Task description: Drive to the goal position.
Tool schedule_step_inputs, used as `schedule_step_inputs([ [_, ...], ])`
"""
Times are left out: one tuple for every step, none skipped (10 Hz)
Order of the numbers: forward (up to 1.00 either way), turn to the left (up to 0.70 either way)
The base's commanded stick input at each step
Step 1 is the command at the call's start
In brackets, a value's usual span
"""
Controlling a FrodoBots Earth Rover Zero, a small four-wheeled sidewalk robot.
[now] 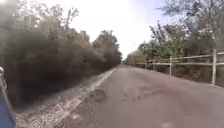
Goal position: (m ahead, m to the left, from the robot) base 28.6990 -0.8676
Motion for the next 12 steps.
schedule_step_inputs([
  [0.7,-0.31],
  [0.7,-0.08],
  [0.7,0.0],
  [0.7,0.0],
  [0.7,0.0],
  [0.7,0.0],
  [0.7,0.0],
  [0.7,0.0],
  [0.7,0.0],
  [0.7,0.0],
  [0.7,0.0],
  [0.7,0.0],
])
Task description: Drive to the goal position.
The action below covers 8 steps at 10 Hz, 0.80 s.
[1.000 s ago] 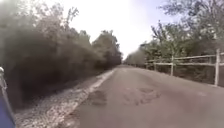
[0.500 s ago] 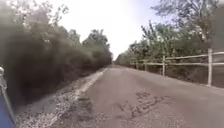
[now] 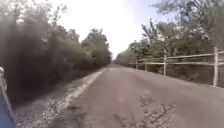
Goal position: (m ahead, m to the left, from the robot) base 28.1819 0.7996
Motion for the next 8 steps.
schedule_step_inputs([
  [0.7,0.0],
  [0.7,0.0],
  [0.7,0.0],
  [0.7,0.0],
  [0.7,0.0],
  [0.7,0.0],
  [0.7,0.0],
  [0.7,0.0],
])
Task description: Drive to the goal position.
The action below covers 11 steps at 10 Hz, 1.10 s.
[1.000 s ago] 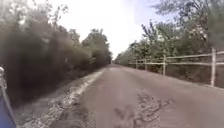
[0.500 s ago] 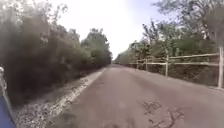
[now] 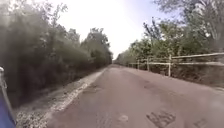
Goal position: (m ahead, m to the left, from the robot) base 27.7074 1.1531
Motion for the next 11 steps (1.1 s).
schedule_step_inputs([
  [0.7,0.0],
  [0.7,0.0],
  [0.7,0.0],
  [0.7,0.0],
  [0.7,0.0],
  [0.7,0.0],
  [0.7,0.0],
  [0.7,0.0],
  [0.7,0.0],
  [0.7,0.0],
  [0.7,0.0],
])
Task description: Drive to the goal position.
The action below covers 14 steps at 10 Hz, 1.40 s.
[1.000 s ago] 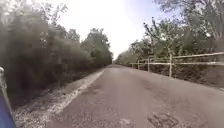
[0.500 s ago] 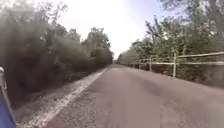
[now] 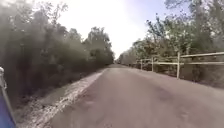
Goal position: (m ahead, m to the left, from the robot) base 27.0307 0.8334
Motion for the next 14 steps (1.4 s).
schedule_step_inputs([
  [0.7,0.0],
  [0.7,0.0],
  [0.7,0.0],
  [0.7,0.0],
  [0.7,-0.15],
  [0.7,-0.26],
  [0.7,-0.14],
  [0.7,-0.02],
  [0.7,0.0],
  [0.7,0.0],
  [0.7,0.0],
  [0.7,0.0],
  [0.7,0.0],
  [0.7,0.0],
])
